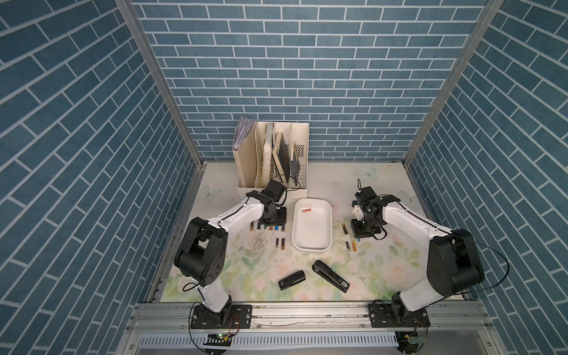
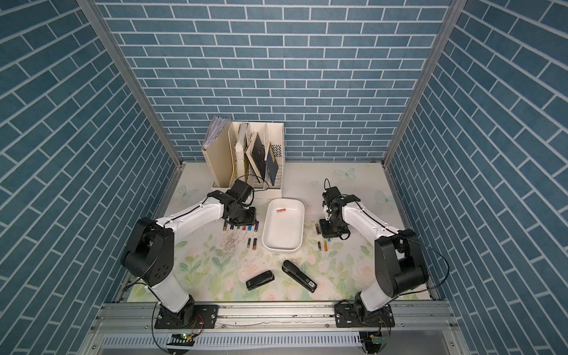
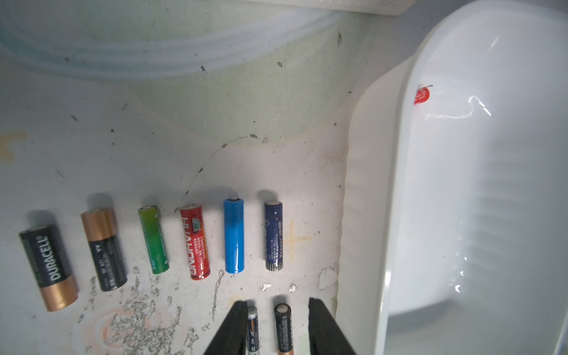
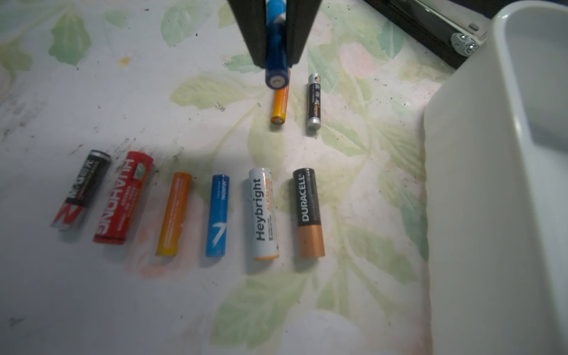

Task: Take the batteries out of the storage box
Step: Place the battery at the center of the board.

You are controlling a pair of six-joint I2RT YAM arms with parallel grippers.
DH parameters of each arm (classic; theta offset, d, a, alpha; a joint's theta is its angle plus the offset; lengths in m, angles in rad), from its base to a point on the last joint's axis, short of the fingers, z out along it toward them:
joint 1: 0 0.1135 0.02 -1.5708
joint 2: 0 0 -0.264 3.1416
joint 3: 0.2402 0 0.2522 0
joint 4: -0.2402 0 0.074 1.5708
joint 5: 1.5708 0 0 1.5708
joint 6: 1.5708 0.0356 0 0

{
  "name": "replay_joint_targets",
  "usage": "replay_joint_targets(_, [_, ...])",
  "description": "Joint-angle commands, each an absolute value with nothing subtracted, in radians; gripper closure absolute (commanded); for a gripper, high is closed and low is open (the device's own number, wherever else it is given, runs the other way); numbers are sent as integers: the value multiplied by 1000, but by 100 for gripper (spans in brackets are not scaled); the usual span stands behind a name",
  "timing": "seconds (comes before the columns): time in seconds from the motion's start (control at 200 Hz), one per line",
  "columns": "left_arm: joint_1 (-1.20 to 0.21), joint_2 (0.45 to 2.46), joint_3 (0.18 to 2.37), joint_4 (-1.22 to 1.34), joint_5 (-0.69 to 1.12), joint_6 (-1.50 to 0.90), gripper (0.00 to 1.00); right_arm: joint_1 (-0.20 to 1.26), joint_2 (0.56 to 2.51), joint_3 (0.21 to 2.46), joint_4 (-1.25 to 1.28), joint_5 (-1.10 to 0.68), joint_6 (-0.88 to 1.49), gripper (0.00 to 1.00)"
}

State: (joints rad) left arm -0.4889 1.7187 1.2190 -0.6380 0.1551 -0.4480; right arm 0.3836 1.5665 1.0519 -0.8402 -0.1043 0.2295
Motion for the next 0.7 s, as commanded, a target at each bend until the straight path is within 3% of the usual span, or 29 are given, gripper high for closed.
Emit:
replay_joint_targets(0.0, [-483, 1713, 1224, -663, 151, -434, 61, 367, 1550, 1026, -799, -91, 252, 87])
replay_joint_targets(0.695, [-483, 1703, 1201, -667, 147, -442, 61, 335, 1614, 935, -732, -101, 239, 87])
